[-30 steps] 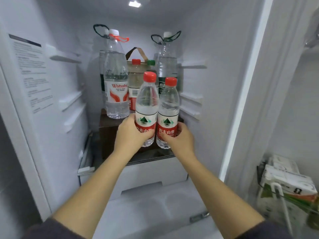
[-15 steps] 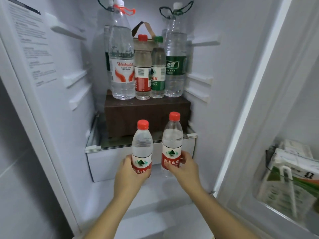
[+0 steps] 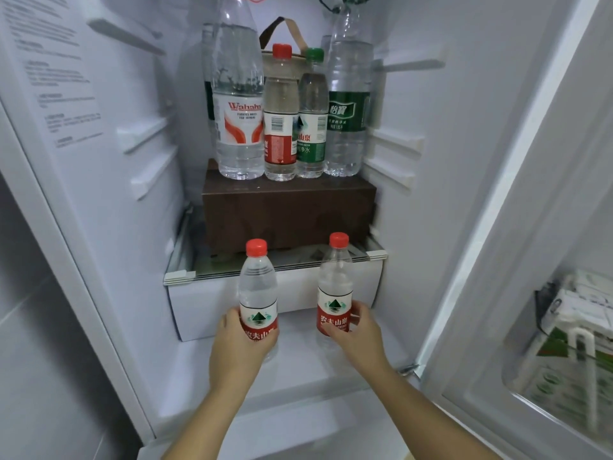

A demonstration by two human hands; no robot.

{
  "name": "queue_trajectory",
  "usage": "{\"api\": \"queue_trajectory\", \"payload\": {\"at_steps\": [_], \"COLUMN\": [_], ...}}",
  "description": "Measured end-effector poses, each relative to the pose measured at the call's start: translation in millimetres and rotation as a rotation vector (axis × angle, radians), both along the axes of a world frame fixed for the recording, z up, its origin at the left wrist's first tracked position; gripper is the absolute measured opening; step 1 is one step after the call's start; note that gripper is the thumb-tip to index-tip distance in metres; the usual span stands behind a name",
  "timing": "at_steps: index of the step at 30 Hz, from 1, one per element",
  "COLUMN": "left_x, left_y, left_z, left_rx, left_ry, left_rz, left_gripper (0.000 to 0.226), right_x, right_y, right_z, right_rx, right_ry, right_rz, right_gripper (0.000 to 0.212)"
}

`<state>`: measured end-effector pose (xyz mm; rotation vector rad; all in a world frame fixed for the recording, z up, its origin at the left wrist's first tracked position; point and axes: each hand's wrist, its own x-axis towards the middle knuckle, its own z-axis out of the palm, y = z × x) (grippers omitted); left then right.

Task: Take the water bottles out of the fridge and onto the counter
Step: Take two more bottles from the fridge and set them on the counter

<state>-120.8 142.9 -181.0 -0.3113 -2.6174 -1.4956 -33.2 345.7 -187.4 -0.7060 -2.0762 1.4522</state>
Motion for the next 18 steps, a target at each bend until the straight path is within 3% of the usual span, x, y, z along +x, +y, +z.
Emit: {"api": "queue_trajectory", "payload": {"at_steps": [6,8,12,18], "left_x": [-14,-20,-25,-22], "left_y": [-1,0,0,-13], "left_z": [0,3,4,-6], "left_rx": [0.154,0.159,0.159,0.209], "left_ry": [-0.162,-0.191,-0.208,-0.19], "left_rz": [-0.142,-0.175,-0.185,-0.209], "left_gripper": [0.06,0.063,0.066,0.07], "right_x": [-11,-20,-27,-9], "right_y": [3,3,2,6], "right_z": [7,12,16,11], "right_rx": [-0.073,-0.093,-0.097,-0.116], "right_ry": [0.078,0.087,0.083,0.085], "right_rz": [0.087,0.091,0.078,0.12], "right_gripper": [0.07,0.064,0.051,0.058]}}
